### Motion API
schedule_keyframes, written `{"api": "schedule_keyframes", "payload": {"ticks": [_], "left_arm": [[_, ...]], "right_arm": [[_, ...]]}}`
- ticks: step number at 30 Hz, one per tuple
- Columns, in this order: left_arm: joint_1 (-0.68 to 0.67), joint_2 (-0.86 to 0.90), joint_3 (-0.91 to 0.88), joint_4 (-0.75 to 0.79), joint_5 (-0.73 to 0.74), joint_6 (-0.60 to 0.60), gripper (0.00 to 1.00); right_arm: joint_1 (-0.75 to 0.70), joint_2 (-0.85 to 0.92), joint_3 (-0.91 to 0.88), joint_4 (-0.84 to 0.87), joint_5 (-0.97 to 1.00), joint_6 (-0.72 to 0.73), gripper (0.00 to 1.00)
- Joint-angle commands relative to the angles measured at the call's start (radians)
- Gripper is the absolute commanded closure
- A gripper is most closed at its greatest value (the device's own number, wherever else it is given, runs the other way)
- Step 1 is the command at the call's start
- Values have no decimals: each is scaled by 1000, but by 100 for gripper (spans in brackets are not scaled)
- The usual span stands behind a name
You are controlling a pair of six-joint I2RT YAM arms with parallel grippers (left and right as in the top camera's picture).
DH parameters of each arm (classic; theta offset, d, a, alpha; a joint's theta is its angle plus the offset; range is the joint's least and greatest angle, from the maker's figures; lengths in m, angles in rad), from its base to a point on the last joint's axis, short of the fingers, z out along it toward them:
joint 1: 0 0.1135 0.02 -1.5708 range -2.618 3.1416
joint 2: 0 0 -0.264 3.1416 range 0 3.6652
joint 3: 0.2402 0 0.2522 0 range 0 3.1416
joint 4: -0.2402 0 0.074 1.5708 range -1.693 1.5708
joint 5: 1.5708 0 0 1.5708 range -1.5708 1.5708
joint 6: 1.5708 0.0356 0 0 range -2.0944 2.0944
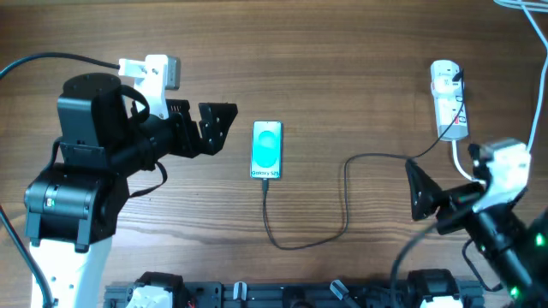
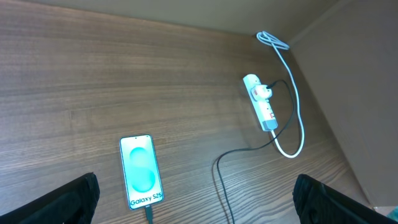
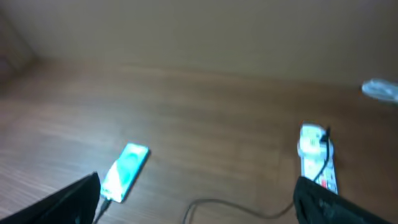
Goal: Plug charger to phone and switch on socket
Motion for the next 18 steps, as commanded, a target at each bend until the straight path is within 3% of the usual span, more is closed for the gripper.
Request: {"api": "schedule_keyframes", "payload": {"ticks": [1,10,18], "left_arm": [[5,1,9,3,-9,6,0],[5,1,9,3,-9,6,0],[5,1,9,3,-9,5,0]], "right_arm": [[37,-76,-76,108,22,1,0],[41,-222,-418,769,17,5,0],[41,-449,-765,1065,17,5,0]]}}
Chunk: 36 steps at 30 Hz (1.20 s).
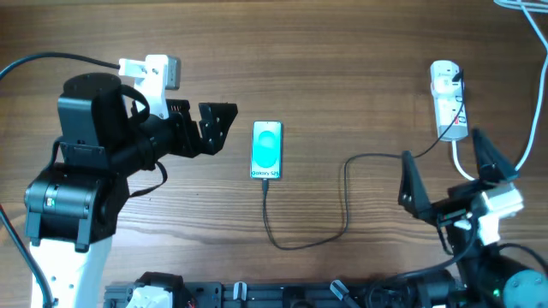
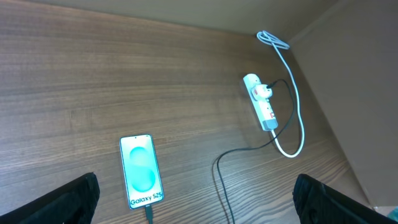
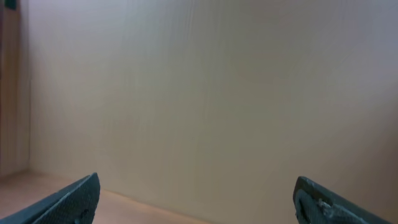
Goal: Plug charger to phone and switch on socket
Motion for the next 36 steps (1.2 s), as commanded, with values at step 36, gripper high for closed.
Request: {"api": "schedule_keyframes", "payload": {"ticks": [36], "left_arm": [[6,0,9,2,-9,5,0]], "right_arm": [[4,-193,-477,392,-2,-25,0]]}}
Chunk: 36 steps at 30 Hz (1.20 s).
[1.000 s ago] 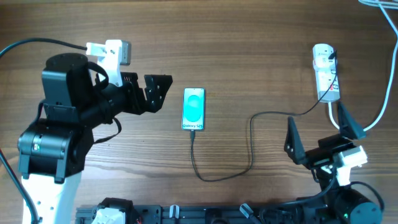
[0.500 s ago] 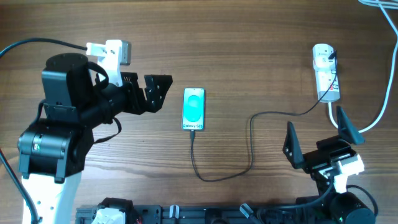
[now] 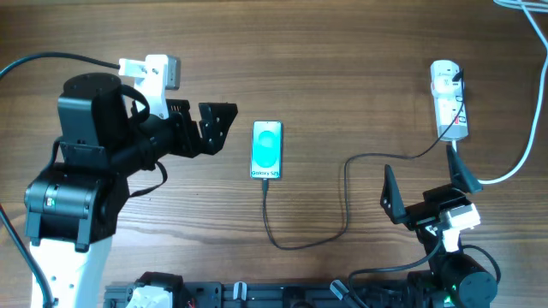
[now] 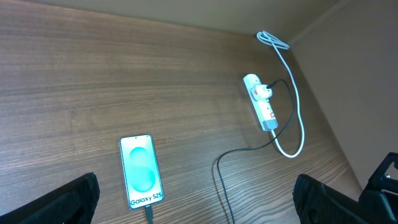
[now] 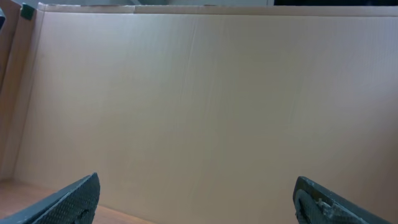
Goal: Plug charger to phone and switch on socket
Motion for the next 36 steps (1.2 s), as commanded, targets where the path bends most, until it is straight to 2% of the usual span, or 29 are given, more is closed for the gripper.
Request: {"api": "schedule_keyframes", "payload": {"ticks": [1,4,6,36], "left_arm": [[6,0,9,2,-9,6,0],[5,0,9,2,-9,6,0],[5,0,9,2,-9,6,0],[5,0,9,2,-9,6,0]], "right_arm": [[4,-13,-3,-119,2,-16,0],[4,-13,-3,-388,2,-16,0],[4,-13,-3,-467,2,-16,0],[4,-13,-3,-502,2,-16,0]]}}
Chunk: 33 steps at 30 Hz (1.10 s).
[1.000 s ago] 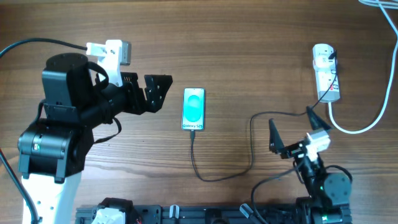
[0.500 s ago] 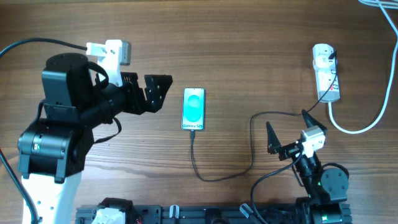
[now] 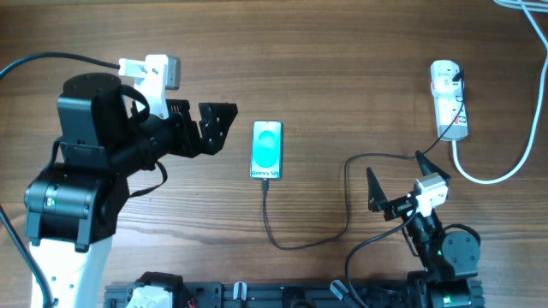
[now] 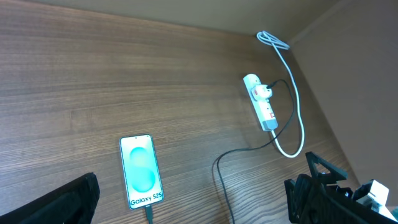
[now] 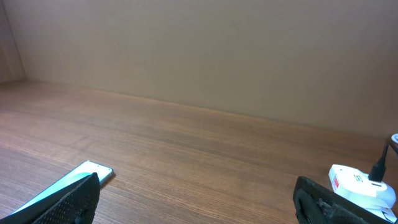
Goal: Plug charger to phone and switch on socket
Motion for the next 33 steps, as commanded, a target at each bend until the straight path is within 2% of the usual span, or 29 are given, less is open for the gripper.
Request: {"api": "schedule_keyframes", "payload": {"ticks": [1,10,14,18,20,23,25,27,33], "left_arm": [[6,0,9,2,-9,5,0],[16,-67,8,2,-9,6,0],[115,-210,-11,-10,-9,6,0],[187,-377,-185,-12,-10,13,0],[192,-455,-331,-6,-10,13,0],[192,-546,-556,153,-43,13,0],[192,-605,-703,351,-43,13,0],[192,-660,-816,505,-50,13,0],[192,-822,-1106,827,-107,13,0]], "right_arm": [[4,-8,-1,1,2,-5,0],[4,-8,-1,1,2,-5,0],[4,-8,-1,1,2,-5,0],[4,-8,-1,1,2,-5,0],[4,-8,-1,1,2,-5,0],[4,-8,-1,1,2,-5,0],[4,-8,-1,1,2,-5,0],[4,-8,-1,1,2,-5,0],[4,-8,-1,1,2,-5,0]]}}
